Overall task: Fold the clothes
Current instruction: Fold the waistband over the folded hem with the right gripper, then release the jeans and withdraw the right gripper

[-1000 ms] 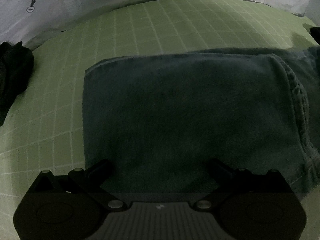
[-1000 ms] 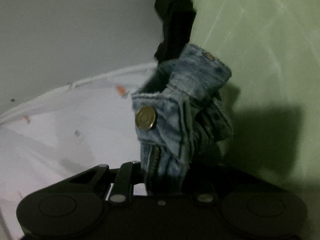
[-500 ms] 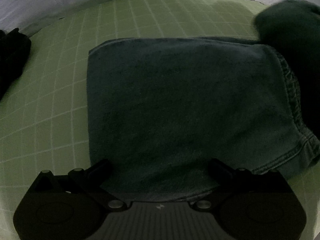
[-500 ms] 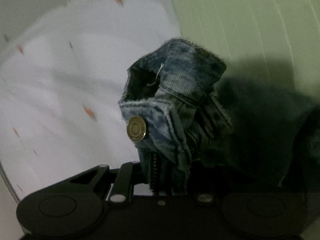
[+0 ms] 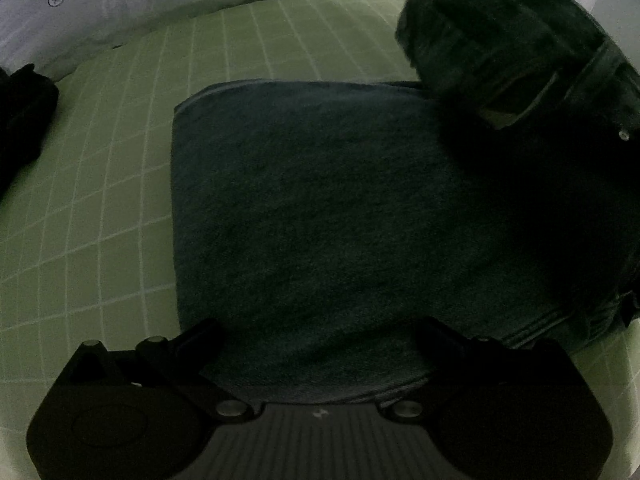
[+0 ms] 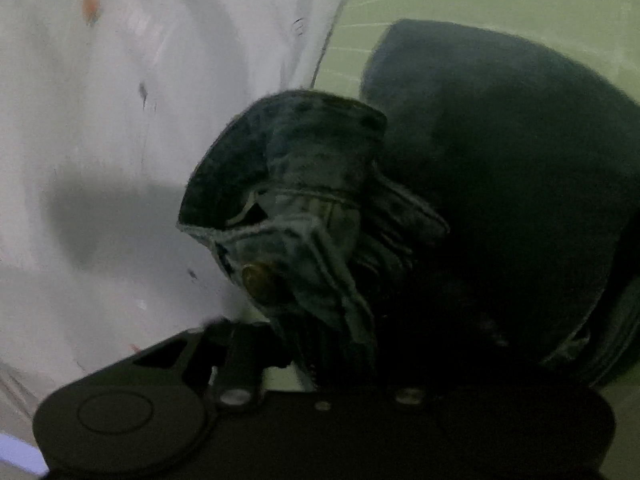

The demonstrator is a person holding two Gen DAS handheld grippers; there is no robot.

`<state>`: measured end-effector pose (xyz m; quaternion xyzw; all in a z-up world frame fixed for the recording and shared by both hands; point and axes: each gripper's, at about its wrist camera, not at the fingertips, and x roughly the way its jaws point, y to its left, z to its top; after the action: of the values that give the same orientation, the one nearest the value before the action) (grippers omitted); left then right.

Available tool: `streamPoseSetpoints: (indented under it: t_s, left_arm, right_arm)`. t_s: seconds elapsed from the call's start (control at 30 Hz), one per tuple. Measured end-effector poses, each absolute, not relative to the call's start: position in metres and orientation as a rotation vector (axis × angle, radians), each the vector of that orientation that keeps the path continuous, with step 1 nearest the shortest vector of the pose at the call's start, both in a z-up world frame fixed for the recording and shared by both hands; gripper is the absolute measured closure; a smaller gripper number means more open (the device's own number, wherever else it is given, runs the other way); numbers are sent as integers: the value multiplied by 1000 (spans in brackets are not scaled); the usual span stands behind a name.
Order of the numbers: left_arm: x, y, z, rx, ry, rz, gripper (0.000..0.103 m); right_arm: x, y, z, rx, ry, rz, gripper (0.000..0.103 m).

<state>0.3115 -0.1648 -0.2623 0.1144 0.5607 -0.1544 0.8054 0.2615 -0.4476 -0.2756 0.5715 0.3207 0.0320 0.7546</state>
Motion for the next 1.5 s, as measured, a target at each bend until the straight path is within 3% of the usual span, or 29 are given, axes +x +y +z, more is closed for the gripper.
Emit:
streamPoseSetpoints:
  t_s: [0.03,0.1,0.23,0.47,0.6,0.93,1.07,1.2,1.4,1.5]
  left_arm:
    - [311,-165,-262,245,1198,-331,0]
    - [311,-165,-262,244,1194,-333,0]
    - [310,-165,-262,244,1186,-337,0]
    - [304,-162,-262,240,1171,-339,0]
    - [303,-161,-263,238,1172,-337,0]
    - [288,-139,-248,118,1136,-351,0]
    - [285,-104,-235,-24,1116,-350,0]
    - [292,-84,-224,-133,1062,-339,0]
    - [308,-82,-217,-174,995,-315,0]
    - [318,-91,-221,-137,994,-311,0]
  right_arm:
    - [263,-443,-269,1218,698,92,49]
    - [268,-442,-257,1184,685,146,22]
    - [271,-423,-230,1049,651,210,22]
    - [235,-431,-249,1234,509,309,24]
    - [207,-436,-252,1141,519,125,56]
    - [193,-430,-255,612,695,-132,58]
    - [200,-419,-255,430,719,-163,46]
    - [201,-413,-244,261,651,-262,13]
    - [210,-431,-258,184,745,-321,12]
    - [214,-446,-267,242,780,-331,6]
